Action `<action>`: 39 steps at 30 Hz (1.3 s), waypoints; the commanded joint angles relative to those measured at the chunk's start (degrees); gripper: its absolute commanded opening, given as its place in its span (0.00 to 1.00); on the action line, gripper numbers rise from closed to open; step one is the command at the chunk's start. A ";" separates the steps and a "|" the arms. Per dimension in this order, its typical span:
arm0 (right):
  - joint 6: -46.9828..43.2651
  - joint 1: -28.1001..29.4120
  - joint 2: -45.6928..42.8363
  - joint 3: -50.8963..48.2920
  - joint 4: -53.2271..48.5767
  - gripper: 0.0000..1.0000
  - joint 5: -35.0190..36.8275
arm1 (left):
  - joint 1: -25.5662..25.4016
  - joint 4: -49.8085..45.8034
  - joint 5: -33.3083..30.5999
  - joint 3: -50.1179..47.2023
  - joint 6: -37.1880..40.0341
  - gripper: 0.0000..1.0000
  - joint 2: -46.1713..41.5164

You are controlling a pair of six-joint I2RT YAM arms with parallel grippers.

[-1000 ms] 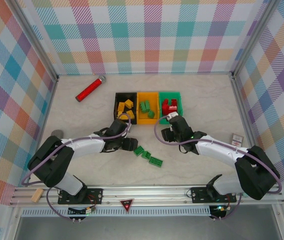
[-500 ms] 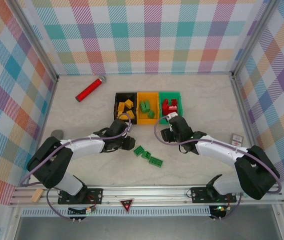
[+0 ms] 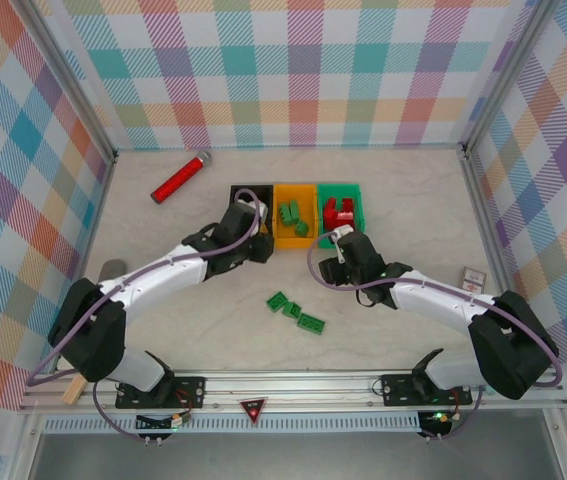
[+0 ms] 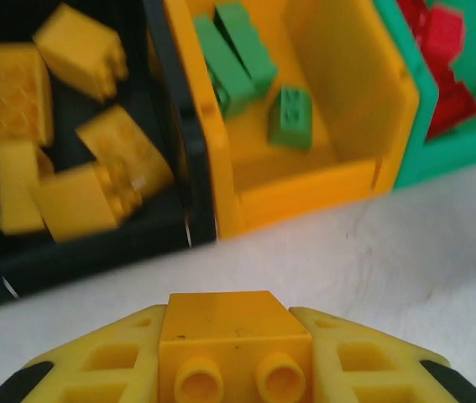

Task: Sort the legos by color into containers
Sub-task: Place the lego in the container, then touch the lego in the container.

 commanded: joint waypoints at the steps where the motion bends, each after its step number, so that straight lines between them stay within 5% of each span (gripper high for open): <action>1: 0.76 -0.32 0.48 0.83 1.67 0.61 -1.64 | 0.82 -5.54 -5.90 4.45 2.19 0.27 4.53; 10: 0.68 -0.40 1.76 1.55 1.81 0.61 -2.80 | 5.00 -7.28 -4.03 15.48 1.03 0.33 13.59; 17: 1.10 -0.31 1.87 1.55 2.06 0.61 -4.48 | 5.77 -6.24 -2.55 15.70 0.15 0.77 12.67; 32: 2.34 -0.17 2.07 1.56 1.80 0.62 -7.08 | 5.63 10.24 3.33 -14.59 -4.51 0.77 -12.00; 39: 1.67 -0.13 1.02 0.58 2.37 0.62 -7.53 | 5.51 14.73 3.11 -22.46 -4.18 0.77 -14.34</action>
